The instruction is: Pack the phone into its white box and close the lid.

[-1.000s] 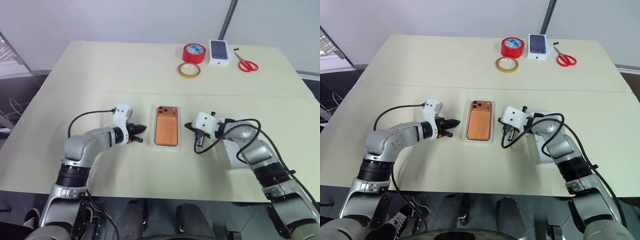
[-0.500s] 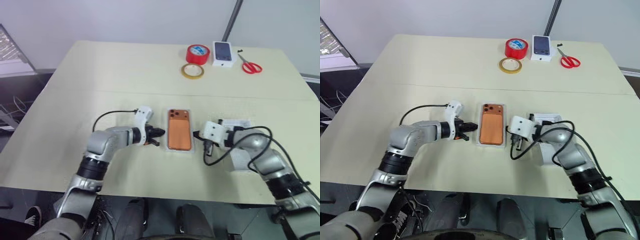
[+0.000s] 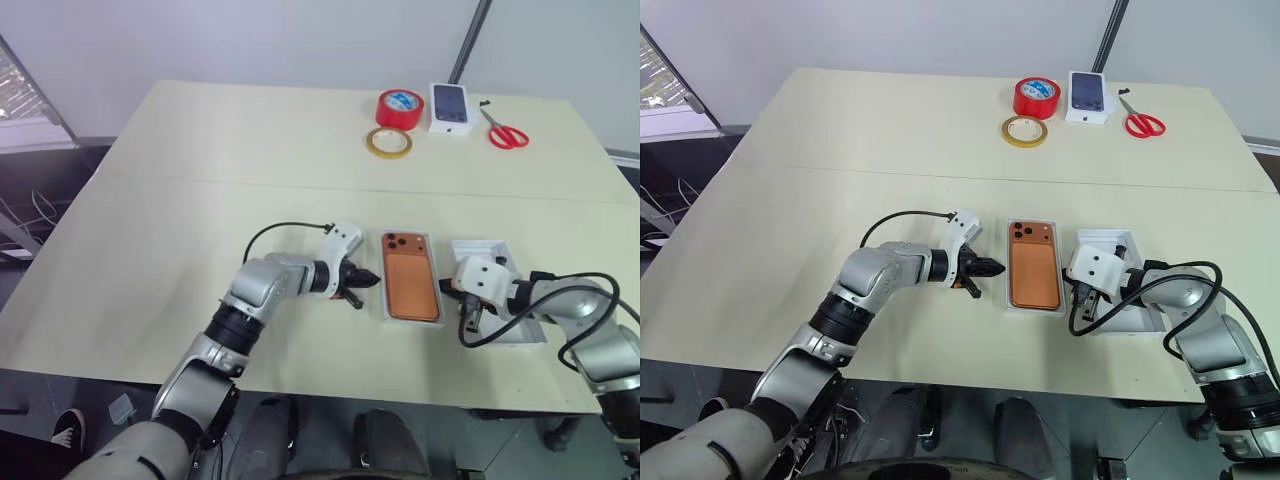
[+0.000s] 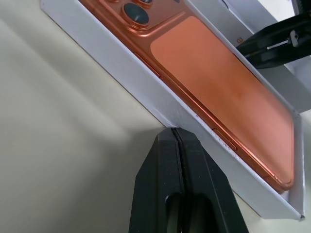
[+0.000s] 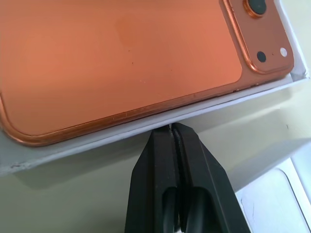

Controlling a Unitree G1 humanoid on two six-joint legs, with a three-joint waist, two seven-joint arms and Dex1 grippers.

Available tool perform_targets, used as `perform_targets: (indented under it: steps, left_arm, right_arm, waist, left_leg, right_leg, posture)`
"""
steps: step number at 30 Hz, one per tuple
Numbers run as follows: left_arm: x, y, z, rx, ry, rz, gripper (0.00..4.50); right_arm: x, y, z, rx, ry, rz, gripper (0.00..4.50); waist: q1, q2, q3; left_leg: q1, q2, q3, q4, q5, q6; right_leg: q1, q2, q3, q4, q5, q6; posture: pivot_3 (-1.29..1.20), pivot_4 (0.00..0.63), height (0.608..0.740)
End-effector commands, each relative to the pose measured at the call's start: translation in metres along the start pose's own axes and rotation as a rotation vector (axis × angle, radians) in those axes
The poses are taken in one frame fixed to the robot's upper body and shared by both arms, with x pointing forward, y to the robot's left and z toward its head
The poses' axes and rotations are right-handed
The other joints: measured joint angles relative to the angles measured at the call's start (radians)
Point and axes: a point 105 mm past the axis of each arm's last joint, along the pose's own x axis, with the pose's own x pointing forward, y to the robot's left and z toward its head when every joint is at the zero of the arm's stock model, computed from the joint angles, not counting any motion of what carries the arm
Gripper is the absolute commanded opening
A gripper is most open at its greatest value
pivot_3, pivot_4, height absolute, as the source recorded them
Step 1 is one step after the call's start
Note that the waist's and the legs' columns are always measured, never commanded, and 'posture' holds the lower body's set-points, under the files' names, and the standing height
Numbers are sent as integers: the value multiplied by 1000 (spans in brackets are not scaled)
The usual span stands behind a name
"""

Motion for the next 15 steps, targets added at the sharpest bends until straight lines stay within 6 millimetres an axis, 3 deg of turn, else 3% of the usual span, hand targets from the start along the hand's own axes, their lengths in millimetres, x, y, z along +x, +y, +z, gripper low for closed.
perform_targets:
  steps: [1, 6, 15]
  left_arm:
    - [5, -12, 12, 60, -32, -56, 33]
    - [-4, -1, 12, 31, -49, -24, 33]
    - [-37, 13, 12, 44, -106, 18, 33]
  right_arm:
    - [-6, -5, 8, -12, -32, -13, 79]
    - [-7, -6, 7, -34, -31, -17, 79]
    - [-15, -30, -12, -96, 52, -83, 79]
  waist:
    - [0, 0, 0]
    - [-1, 0, 0]
    - [-8, 1, 1]
  left_leg:
    - [0, 0, 0, 0, 0, 0]
    - [0, 0, 0, 0, 0, 0]
    - [0, 0, 0, 0, 0, 0]
  right_leg:
    - [0, 0, 0, 0, 0, 0]
    - [0, 0, 0, 0, 0, 0]
    - [-1, 0, 0, 1, 0, 0]
  posture:
    - [0, 150, 728]
    - [0, 150, 728]
    - [0, 150, 728]
